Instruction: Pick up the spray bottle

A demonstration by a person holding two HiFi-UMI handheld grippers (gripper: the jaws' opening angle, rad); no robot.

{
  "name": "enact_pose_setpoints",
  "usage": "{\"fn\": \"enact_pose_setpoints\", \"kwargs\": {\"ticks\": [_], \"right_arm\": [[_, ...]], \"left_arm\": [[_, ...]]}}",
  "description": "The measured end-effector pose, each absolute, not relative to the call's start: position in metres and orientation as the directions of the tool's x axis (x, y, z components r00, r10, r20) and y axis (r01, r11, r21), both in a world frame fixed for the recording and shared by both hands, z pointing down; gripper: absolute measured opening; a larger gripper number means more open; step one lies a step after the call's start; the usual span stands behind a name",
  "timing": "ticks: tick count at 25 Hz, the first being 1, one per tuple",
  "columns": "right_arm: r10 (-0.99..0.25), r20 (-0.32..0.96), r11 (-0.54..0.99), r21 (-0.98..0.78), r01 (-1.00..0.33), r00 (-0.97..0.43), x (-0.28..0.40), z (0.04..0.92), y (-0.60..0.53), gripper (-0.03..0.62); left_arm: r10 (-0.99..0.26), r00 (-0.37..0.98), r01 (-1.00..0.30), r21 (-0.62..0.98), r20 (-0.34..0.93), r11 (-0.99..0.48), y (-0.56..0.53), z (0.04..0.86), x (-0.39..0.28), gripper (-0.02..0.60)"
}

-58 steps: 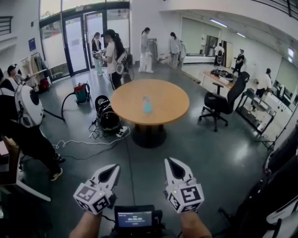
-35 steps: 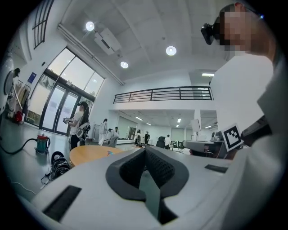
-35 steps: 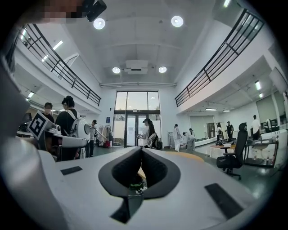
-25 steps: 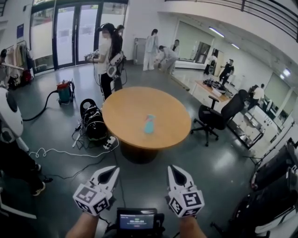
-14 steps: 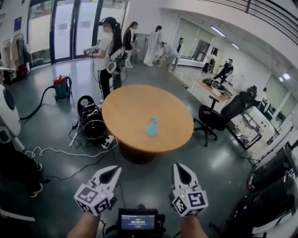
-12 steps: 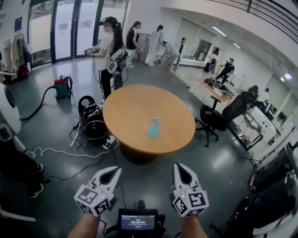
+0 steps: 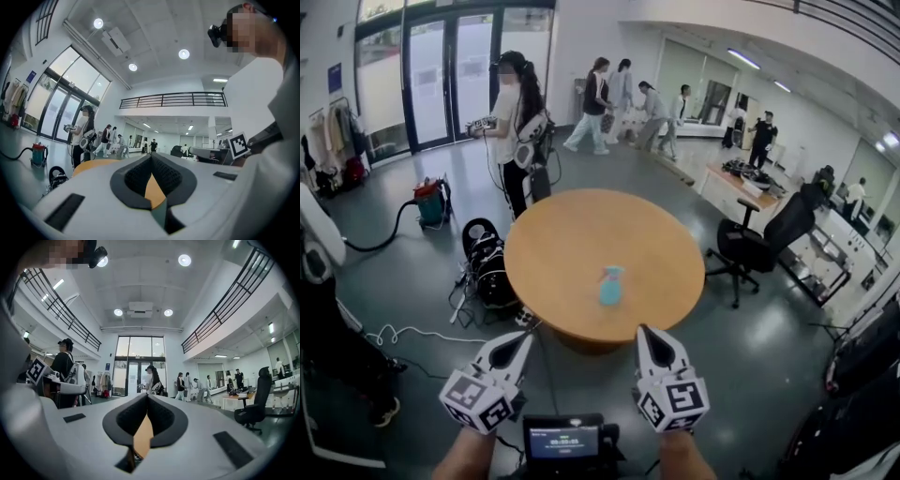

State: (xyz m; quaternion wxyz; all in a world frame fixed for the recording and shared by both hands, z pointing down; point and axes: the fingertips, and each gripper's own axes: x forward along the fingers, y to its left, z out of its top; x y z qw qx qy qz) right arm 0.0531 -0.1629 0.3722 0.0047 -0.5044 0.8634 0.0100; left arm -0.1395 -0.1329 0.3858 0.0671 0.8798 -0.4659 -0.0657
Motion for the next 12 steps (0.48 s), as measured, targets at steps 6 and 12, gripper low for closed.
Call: {"fn": "enact_pose_setpoints", "kwargs": {"ticks": [6,12], "right_arm": [[-0.852,-0.040,0.521,0.016,-0.853,-0.522,0.069,0.363,-0.230,0.011],[-0.834,-0.056,0.550,0.001,-0.835,-0.549,0.085,0.364,-0.281,0.014]], "left_arm": [[-0.841,0.540,-0.828,0.156,-0.037,-0.539,-0.197,0.376,-0.118,-0.006],[-0.855,0.519,-0.846,0.129,-0.021,-0.517,-0.244,0.374,-0.103,-0.006]]}}
